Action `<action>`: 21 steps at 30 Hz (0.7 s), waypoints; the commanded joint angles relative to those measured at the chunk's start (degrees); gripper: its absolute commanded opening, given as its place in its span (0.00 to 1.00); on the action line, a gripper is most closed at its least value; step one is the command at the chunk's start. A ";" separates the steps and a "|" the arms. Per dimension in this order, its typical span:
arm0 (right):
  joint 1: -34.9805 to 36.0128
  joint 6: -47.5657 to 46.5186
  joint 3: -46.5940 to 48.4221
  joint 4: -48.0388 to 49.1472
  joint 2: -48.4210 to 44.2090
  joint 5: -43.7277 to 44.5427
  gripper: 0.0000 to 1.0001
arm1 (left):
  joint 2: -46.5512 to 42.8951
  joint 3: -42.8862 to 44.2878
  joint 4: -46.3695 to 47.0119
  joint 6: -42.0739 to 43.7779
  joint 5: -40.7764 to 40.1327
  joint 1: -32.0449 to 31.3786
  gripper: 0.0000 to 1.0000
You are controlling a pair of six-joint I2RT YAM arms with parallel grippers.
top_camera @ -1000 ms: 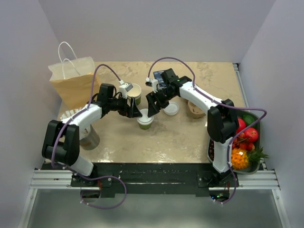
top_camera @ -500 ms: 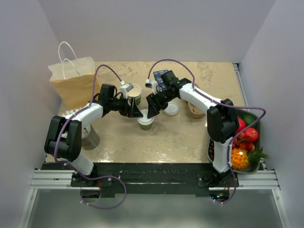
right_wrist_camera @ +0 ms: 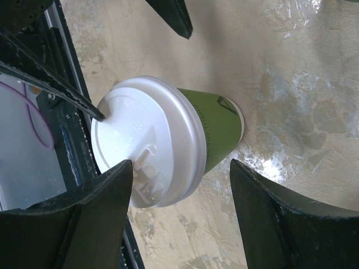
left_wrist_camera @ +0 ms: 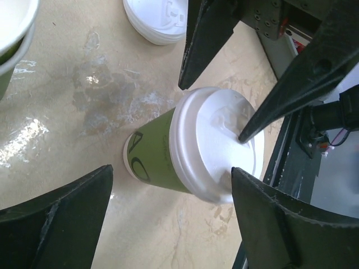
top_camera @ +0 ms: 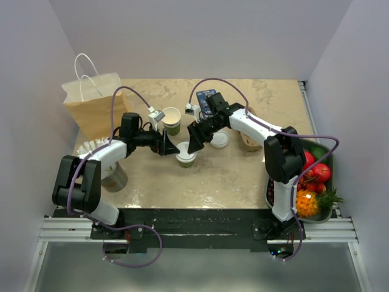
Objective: Pack the takeout coffee
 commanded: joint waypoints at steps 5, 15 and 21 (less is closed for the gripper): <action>0.26 -2.42 -0.46 -1.33 1.58 2.39 0.71 | -4.55 -2.47 2.36 0.12 7.30 2.81 0.91; 0.26 -1.54 1.65 -1.42 2.72 2.30 0.71 | -1.13 -0.01 -5.20 7.49 8.18 2.81 0.86; 0.35 -0.84 1.56 -0.98 2.90 2.21 0.71 | 1.07 2.28 -9.17 10.76 6.43 2.81 0.86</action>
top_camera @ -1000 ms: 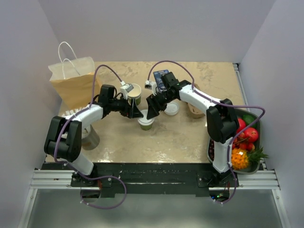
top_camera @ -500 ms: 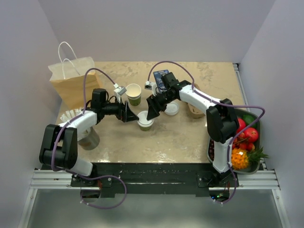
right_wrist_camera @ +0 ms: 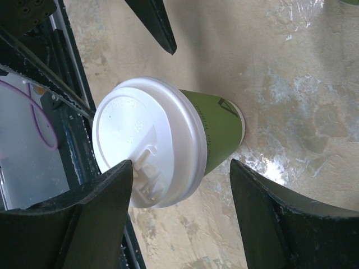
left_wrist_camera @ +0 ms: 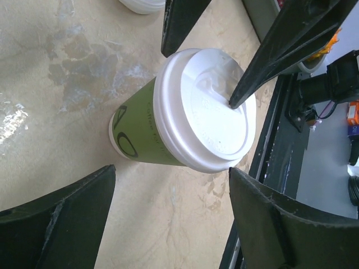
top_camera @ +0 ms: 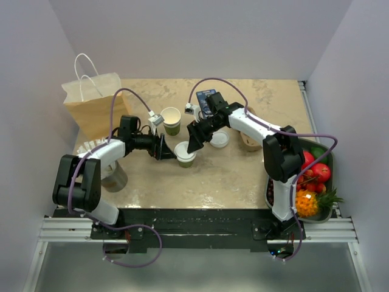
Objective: Pack the takeout coffee
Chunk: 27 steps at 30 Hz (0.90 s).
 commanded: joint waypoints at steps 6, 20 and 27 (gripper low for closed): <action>0.29 -1.01 1.04 -0.52 2.14 3.79 0.72 | 3.66 2.96 1.67 -1.22 0.59 0.42 0.85; 0.64 0.05 1.48 0.10 2.49 7.92 0.72 | 12.01 9.90 -6.41 -9.75 -10.22 0.42 0.86; 0.64 0.66 1.13 0.36 2.84 7.92 0.72 | 13.77 11.57 -11.42 -7.38 -18.48 0.34 0.85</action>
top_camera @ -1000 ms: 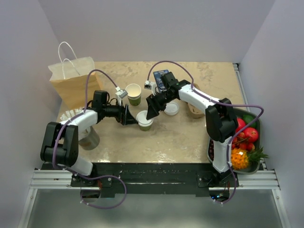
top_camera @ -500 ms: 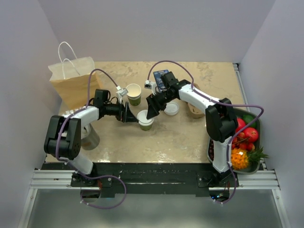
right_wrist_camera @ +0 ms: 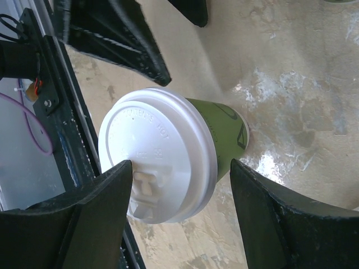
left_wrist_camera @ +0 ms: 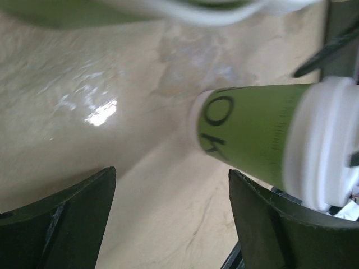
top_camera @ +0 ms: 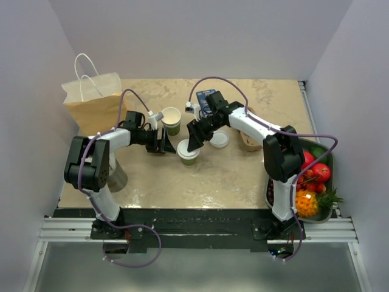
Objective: Pack the takeout coffee
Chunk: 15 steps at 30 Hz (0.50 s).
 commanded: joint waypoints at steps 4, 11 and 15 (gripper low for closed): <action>0.75 -0.76 0.45 0.38 2.80 5.05 0.72 | 1.17 2.99 -4.68 1.70 -6.31 -0.32 0.84; 0.75 -0.76 0.72 0.47 3.32 5.05 0.72 | -9.55 -4.39 5.14 2.67 7.89 2.05 0.88; 0.75 -0.67 1.33 0.82 3.59 5.23 0.72 | -11.59 -6.50 14.99 -4.77 13.20 2.58 0.90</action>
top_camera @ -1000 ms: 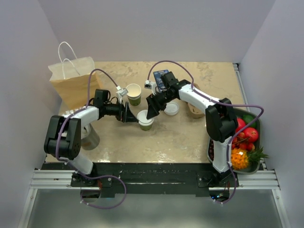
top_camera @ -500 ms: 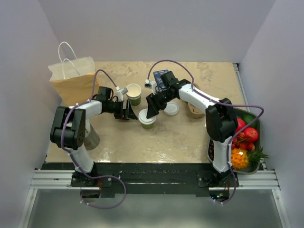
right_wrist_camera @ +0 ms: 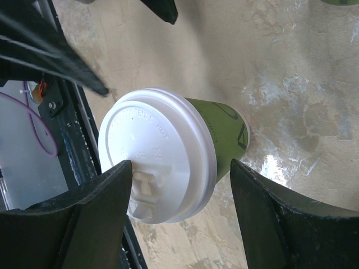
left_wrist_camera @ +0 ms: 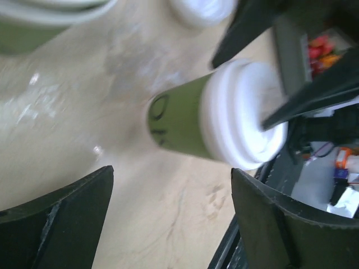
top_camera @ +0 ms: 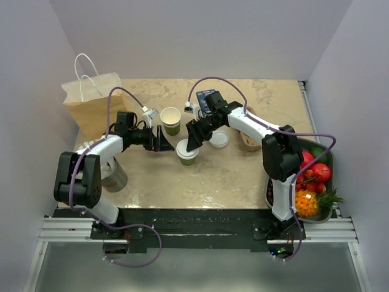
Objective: Pack the takeout coffee
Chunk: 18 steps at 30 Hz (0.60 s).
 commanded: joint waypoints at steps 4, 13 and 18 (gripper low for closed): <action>0.66 -1.72 0.98 0.27 2.80 6.06 0.72 | -1.07 -0.80 17.39 -10.09 9.25 0.81 0.89; 0.48 -1.37 0.63 0.53 2.62 6.15 0.72 | 1.05 0.17 15.64 -9.48 8.10 0.81 0.87; 0.66 -1.19 1.16 0.62 3.06 6.06 0.72 | 1.84 0.17 13.36 -7.99 7.14 0.72 0.86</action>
